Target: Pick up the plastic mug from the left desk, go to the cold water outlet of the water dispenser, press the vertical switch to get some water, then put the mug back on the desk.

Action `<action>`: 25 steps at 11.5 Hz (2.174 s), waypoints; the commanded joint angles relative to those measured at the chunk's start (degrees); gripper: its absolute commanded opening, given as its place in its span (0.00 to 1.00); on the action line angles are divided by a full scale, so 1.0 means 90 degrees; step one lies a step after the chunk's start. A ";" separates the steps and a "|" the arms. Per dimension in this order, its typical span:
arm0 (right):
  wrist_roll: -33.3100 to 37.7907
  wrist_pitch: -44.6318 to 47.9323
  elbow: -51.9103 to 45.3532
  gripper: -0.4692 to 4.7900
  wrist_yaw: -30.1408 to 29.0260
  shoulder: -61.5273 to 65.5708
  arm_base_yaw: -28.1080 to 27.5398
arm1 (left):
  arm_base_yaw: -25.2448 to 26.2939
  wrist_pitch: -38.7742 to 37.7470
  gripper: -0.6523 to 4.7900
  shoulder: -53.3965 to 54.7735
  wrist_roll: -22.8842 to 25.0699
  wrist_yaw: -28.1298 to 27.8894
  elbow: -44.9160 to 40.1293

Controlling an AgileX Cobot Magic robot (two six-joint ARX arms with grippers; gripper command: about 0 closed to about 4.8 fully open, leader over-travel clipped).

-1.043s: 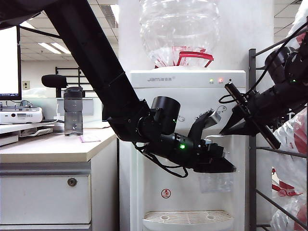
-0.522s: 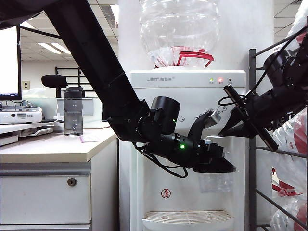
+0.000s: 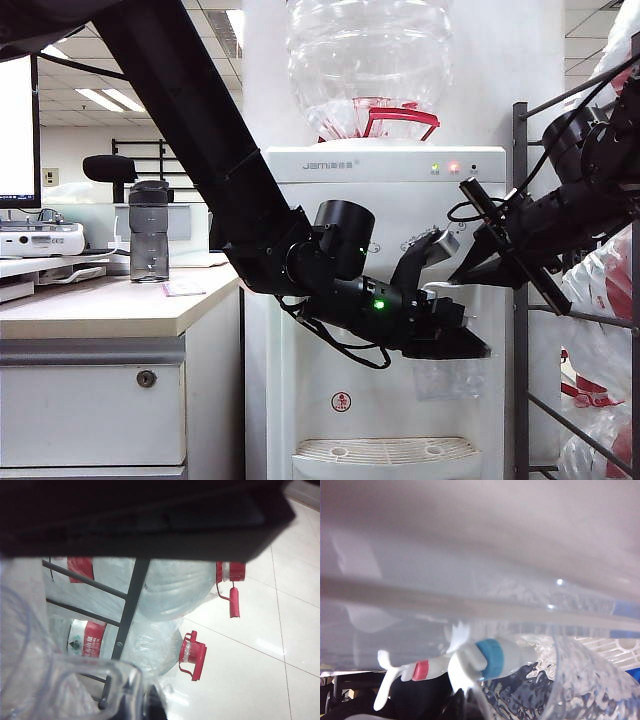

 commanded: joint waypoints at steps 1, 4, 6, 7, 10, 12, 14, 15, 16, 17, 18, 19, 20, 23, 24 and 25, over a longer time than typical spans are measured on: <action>-0.0019 -0.0376 0.0036 0.08 0.0085 0.0090 0.0053 | -0.0010 0.0155 0.11 -0.0053 0.0044 0.0044 0.0019; -0.0143 -0.0600 0.0036 0.08 0.0085 0.0090 0.0053 | -0.0007 0.0158 0.11 -0.0053 0.0044 0.0044 0.0019; -0.0146 -0.0614 0.0036 0.08 0.0090 0.0090 0.0053 | -0.0007 0.0155 0.11 -0.0053 0.0046 0.0044 0.0019; -0.0155 -0.0617 0.0036 0.08 0.0090 0.0090 0.0053 | -0.0007 0.0158 0.11 -0.0053 0.0046 0.0039 0.0019; -0.0204 -0.0631 0.0036 0.08 0.0090 0.0090 0.0058 | -0.0007 0.0158 0.11 -0.0053 0.0046 0.0019 0.0019; -0.0340 -0.0653 0.0036 0.08 0.0090 0.0090 0.0058 | -0.0007 0.0155 0.11 -0.0053 0.0044 0.0019 0.0019; -0.0423 -0.0658 0.0036 0.08 0.0095 0.0100 0.0058 | -0.0007 0.0155 0.11 -0.0053 0.0044 0.0019 0.0019; -0.0546 -0.0663 0.0036 0.08 0.0129 0.0100 0.0061 | -0.0007 0.0155 0.11 -0.0053 0.0044 0.0019 0.0019; -0.0665 -0.0665 0.0036 0.08 0.0180 0.0100 0.0083 | -0.0007 0.0155 0.11 -0.0053 0.0044 0.0019 0.0019; -0.0685 -0.0665 0.0036 0.08 0.0240 0.0100 0.0102 | -0.0007 0.0155 0.11 -0.0053 0.0044 0.0019 0.0019; -0.0741 -0.0661 0.0036 0.08 0.0296 0.0100 0.0131 | -0.0007 0.0155 0.11 -0.0053 0.0044 0.0019 0.0019; -0.0865 -0.0656 0.0036 0.08 0.0311 0.0100 0.0180 | -0.0007 0.0155 0.11 -0.0053 0.0044 0.0019 0.0019; -0.1020 -0.0653 0.0036 0.08 0.0321 0.0100 0.0221 | -0.0007 0.0153 0.11 -0.0053 0.0046 0.0019 0.0019; -0.1081 -0.0629 0.0036 0.08 0.0471 0.0100 0.0262 | -0.0005 0.0155 0.11 -0.0053 0.0046 0.0000 0.0019; -0.1117 -0.0631 0.0036 0.08 0.0471 0.0100 0.0260 | -0.0007 0.0153 0.11 -0.0053 0.0046 0.0000 0.0019; -0.1115 -0.0631 0.0036 0.08 0.0461 0.0097 0.0260 | -0.0007 0.0151 0.11 -0.0053 0.0046 0.0002 0.0019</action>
